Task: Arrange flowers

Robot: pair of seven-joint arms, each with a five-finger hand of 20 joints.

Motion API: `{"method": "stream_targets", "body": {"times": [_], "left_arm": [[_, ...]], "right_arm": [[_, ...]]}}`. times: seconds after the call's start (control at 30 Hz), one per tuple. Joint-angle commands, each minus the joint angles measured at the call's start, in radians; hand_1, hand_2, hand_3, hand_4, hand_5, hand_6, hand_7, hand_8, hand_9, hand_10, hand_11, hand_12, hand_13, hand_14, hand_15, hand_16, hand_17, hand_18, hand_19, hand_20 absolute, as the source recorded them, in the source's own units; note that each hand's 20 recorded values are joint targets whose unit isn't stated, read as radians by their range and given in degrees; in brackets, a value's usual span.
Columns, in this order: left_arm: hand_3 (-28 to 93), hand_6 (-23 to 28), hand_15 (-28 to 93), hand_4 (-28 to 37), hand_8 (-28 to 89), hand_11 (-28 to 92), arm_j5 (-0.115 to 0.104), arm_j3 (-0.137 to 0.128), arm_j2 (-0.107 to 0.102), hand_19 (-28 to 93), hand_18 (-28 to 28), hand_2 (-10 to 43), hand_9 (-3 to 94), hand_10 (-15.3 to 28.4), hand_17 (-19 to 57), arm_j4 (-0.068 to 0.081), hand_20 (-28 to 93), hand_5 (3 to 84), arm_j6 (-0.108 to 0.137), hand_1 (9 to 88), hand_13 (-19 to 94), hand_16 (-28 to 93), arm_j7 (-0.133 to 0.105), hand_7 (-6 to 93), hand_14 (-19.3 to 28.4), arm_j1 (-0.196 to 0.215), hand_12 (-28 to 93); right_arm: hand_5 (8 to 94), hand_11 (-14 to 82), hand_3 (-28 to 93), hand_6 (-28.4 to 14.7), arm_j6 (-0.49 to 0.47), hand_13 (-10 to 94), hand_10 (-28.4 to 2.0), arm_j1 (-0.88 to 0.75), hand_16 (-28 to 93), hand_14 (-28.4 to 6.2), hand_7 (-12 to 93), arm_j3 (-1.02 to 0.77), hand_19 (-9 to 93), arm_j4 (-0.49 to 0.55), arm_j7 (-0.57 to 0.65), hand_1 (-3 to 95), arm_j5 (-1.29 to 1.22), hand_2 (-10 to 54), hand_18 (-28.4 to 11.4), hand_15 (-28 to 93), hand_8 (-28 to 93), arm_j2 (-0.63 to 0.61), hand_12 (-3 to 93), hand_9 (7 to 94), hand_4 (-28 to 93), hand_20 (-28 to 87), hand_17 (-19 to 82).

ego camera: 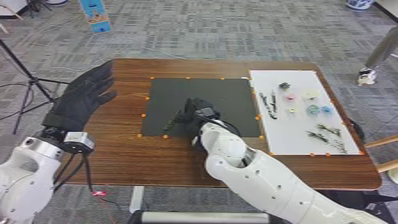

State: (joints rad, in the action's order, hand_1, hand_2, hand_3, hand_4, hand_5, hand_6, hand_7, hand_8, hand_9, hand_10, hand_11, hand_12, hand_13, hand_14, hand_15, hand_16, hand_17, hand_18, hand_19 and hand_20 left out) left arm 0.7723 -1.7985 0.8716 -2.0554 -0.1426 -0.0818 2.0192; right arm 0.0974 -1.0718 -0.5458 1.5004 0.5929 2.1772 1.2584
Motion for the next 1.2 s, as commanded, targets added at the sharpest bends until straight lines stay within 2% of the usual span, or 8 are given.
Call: {"method": "stream_targets", "body": {"times": [0.03,0.23,0.4,0.6,0.73,0.93,1.03,1.2], "left_arm": [[63,0.9,7,-28.3,-9,8,0.001,0.015,0.000,32,15.8,-9.5,15.6,7.4,-11.0,0.008,9,22.2,-0.008,27.9,11,8,0.006,15.7,9.4,-0.022,20],[63,0.8,7,-28.3,-9,8,-0.003,0.022,-0.005,32,15.8,-9.5,15.6,7.4,-11.0,0.010,9,22.3,-0.012,27.9,11,8,0.005,15.7,9.4,-0.025,20],[63,0.9,7,-28.3,-9,8,-0.003,0.048,-0.013,32,15.8,-9.5,15.6,7.4,-11.0,0.025,9,22.3,-0.016,27.9,11,8,0.011,15.7,9.4,-0.060,20],[64,0.9,7,-28.3,-9,8,-0.004,0.060,-0.016,32,15.8,-9.5,15.6,7.4,-11.0,0.032,9,22.3,-0.025,27.8,11,8,0.022,15.7,9.5,-0.076,20],[64,0.9,7,-28.3,-9,8,-0.005,0.079,-0.018,32,15.7,-9.5,15.6,7.4,-11.0,0.043,9,22.3,-0.028,27.8,11,8,0.027,15.7,9.4,-0.098,20],[64,0.9,7,-28.3,-9,8,-0.004,0.059,-0.016,32,15.7,-9.5,15.6,7.4,-11.0,0.033,9,22.3,-0.019,27.8,11,8,0.020,15.6,9.5,-0.076,20],[64,0.9,7,-28.3,-9,8,-0.003,0.038,-0.006,32,15.8,-9.5,15.6,7.4,-11.0,0.019,9,22.3,-0.011,27.7,11,8,0.012,15.6,9.4,-0.047,20],[63,0.8,7,-28.3,-9,8,0.000,0.011,0.008,32,15.8,-9.5,15.7,7.4,-11.0,0.008,9,22.3,-0.004,27.9,11,8,0.007,15.6,9.4,-0.016,20]], "right_arm": [[66.1,47.8,78,-5.3,0.013,73,-12.9,0.010,47,-8.2,21,0.022,93,-0.045,0.011,23.3,0.007,-7.0,-20.8,77,-10,0.023,42.4,75.1,-21,49,42],[66.1,47.9,78,-5.3,0.031,72,-13.0,0.025,46,-8.1,21,0.035,93,-0.039,0.019,23.3,-0.001,-7.0,-20.8,77,-10,0.049,42.2,74.9,-21,48,42],[66.1,47.9,78,-5.3,0.049,72,-13.1,0.032,46,-8.1,21,0.033,93,-0.040,0.022,23.3,-0.006,-7.0,-20.9,77,-10,0.079,42.0,74.9,-21,48,42],[66.3,48.0,78,-5.3,0.043,73,-12.9,0.013,46,-8.0,21,0.017,93,-0.023,0.021,23.3,-0.003,-7.0,-21.0,77,-10,0.104,42.1,75.2,-21,48,42],[66.6,47.9,78,-5.3,0.046,73,-12.9,0.010,46,-8.1,21,0.014,93,-0.023,0.025,23.3,-0.005,-7.0,-20.9,77,-10,0.112,41.8,75.6,-21,48,42],[66.6,47.7,78,-5.2,0.028,73,-12.8,0.014,46,-7.9,21,0.007,93,-0.041,0.029,23.2,-0.009,-6.9,-20.9,77,-10,0.101,41.9,75.8,-21,48,42],[66.6,47.5,78,-5.2,0.023,73,-12.9,0.007,46,-8.0,21,-0.003,93,-0.042,0.024,23.3,0.000,-6.9,-20.9,77,-10,0.088,42.0,75.7,-21,48,42],[64.3,47.7,78,-5.6,0.000,71,-13.4,-0.049,47,-8.5,21,-0.062,93,0.016,0.013,23.1,0.002,-7.0,-21.2,76,-9,0.025,42.3,73.3,-21,48,41]]}}
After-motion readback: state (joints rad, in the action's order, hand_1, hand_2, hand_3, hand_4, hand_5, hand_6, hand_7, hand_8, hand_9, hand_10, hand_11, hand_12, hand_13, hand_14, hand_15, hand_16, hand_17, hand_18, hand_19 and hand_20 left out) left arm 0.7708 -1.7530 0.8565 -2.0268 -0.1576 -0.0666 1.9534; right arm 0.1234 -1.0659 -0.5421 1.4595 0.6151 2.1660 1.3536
